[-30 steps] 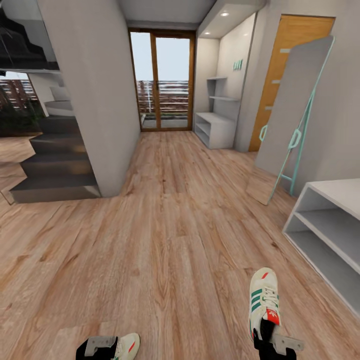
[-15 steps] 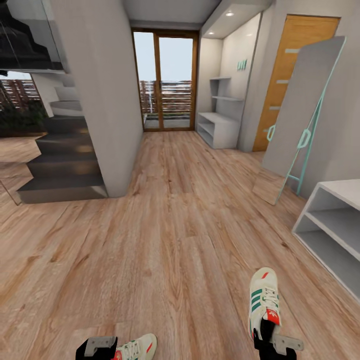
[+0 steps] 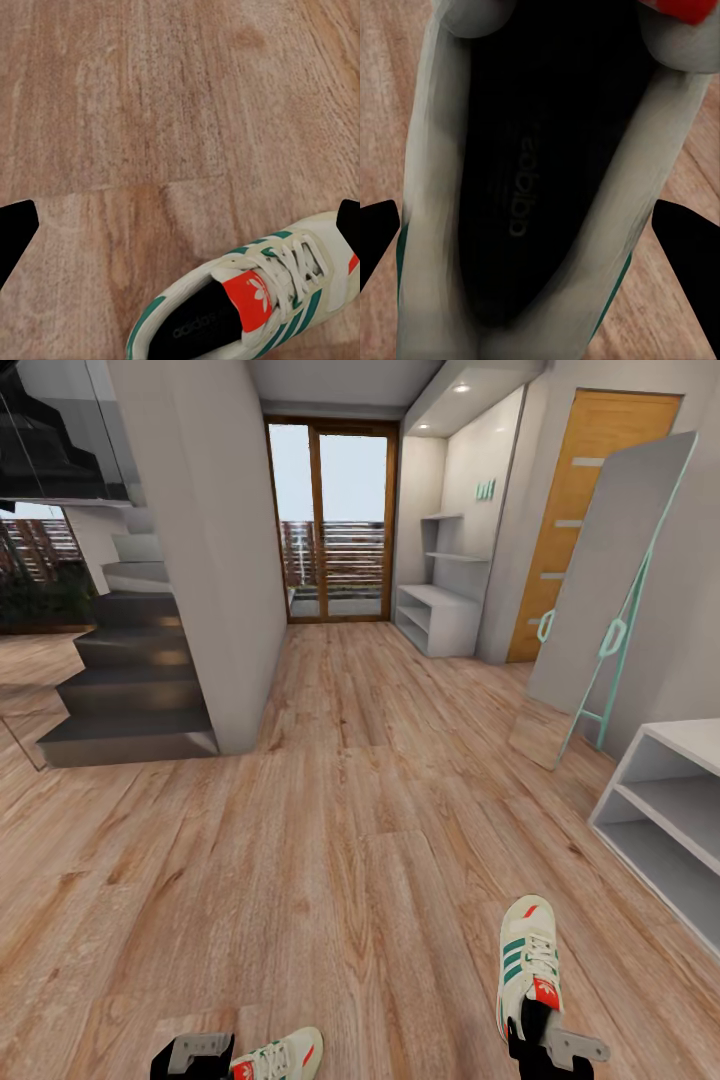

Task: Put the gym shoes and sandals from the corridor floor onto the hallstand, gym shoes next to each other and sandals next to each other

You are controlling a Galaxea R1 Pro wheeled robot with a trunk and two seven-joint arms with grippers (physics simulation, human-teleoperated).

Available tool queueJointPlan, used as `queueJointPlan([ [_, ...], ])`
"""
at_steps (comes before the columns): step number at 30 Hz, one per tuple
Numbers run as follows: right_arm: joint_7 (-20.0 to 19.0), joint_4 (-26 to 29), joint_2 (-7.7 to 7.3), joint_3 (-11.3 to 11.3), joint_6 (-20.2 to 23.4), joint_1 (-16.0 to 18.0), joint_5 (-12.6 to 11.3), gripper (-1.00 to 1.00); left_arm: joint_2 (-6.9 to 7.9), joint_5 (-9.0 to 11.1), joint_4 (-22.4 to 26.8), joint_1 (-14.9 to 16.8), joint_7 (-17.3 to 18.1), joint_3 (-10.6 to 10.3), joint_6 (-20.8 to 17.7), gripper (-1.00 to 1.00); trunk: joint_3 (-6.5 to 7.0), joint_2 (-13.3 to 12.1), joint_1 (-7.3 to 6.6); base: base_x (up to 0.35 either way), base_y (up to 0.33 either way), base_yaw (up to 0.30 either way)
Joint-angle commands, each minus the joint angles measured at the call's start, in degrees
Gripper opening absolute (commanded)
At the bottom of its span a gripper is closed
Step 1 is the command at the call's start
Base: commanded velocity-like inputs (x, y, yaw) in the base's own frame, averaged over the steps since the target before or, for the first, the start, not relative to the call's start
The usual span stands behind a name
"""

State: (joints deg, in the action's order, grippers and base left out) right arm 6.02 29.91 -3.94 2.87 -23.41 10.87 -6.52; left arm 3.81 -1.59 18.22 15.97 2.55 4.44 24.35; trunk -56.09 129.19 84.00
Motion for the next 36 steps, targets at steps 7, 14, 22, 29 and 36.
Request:
queueJointPlan([
  [7,-0.04,-0.03,-0.02,-0.14,-0.24,0.03,-0.60,-1.00,-0.03,-0.17,0.09,0.03,0.27,0.40,0.17,1.00,-0.05,0.02,-0.01,-0.129,0.057,0.000],
  [14,-0.04,-0.03,-0.02,-0.14,-0.24,0.03,-0.60,-1.00,-0.03,-0.25,0.14,0.03,0.28,0.40,0.17,1.00,-0.05,0.02,-0.01,-0.055,0.029,0.000],
  [22,-0.06,-0.11,0.06,-0.17,-0.24,0.03,-0.60,-1.00,0.13,-0.92,0.44,0.10,0.70,-0.11,0.05,1.00,-0.05,0.02,-0.01,-0.004,0.002,0.000],
  [29,-0.38,-0.03,-0.17,-0.32,-0.16,0.03,-0.51,-1.00,3.61,-5.06,0.53,0.72,7.15,-0.34,-0.43,1.00,-0.05,0.02,-0.01,0.000,0.000,0.000],
  [36,-0.62,1.05,-0.28,-0.39,-0.15,0.03,-0.51,-1.00,7.78,-11.25,0.32,8.97,25.62,-0.44,-4.46,1.00,-0.05,0.02,-0.01,0.000,0.000,0.000],
])
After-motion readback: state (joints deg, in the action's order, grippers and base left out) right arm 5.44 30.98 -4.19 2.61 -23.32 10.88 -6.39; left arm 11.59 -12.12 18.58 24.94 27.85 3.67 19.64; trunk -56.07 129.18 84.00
